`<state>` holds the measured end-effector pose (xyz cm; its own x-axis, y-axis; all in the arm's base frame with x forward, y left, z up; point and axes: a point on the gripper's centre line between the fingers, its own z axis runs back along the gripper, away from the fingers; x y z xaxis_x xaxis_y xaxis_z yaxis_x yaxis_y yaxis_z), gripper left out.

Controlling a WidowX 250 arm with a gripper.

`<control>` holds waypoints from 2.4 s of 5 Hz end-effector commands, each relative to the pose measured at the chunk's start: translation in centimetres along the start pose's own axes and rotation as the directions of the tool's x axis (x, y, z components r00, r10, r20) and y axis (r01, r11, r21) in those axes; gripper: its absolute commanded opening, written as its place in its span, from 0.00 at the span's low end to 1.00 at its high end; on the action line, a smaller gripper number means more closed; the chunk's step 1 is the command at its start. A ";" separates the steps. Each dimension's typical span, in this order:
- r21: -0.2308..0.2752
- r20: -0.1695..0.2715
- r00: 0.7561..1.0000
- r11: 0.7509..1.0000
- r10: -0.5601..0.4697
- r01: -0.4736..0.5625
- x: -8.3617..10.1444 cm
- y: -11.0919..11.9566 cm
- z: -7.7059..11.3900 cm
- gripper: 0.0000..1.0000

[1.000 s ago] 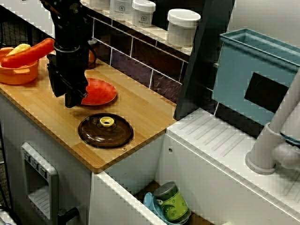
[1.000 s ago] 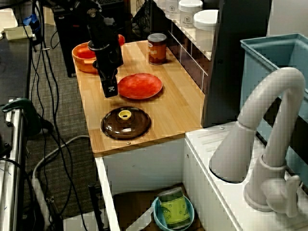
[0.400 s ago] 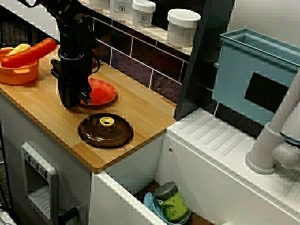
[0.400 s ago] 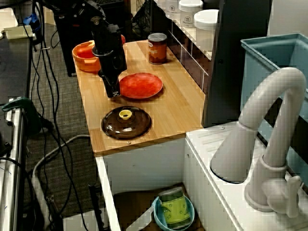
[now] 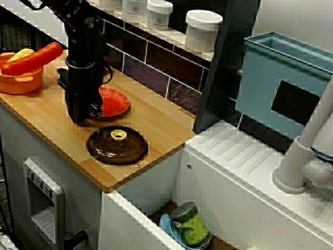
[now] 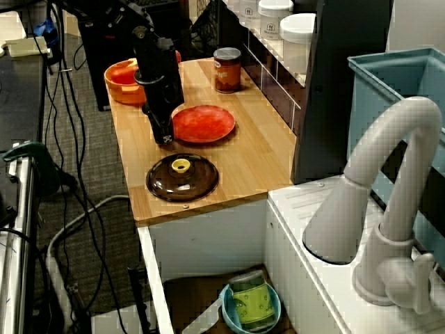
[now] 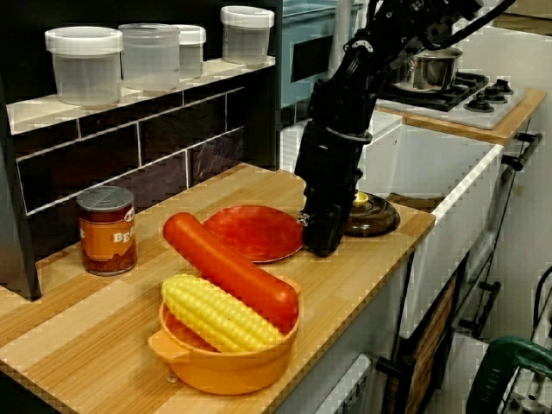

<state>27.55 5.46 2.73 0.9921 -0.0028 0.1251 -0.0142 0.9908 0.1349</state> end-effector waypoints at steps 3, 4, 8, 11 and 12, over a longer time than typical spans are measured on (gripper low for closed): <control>-0.005 0.010 1.000 1.000 -0.011 0.011 0.9 -2.8 0.6 0.00; -0.005 0.002 1.000 1.000 -0.007 0.007 1.0 -3.6 0.2 0.00; -0.035 -0.070 0.997 0.999 -0.034 0.032 1.5 -7.6 1.2 0.00; -0.053 -0.093 0.995 0.998 -0.047 0.042 1.4 -9.7 1.9 0.00; -0.073 -0.117 0.992 0.996 -0.055 0.046 1.5 -10.4 2.4 0.00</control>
<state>28.05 -5.13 2.94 0.9987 -0.0340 -0.0376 0.0365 0.9970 0.0683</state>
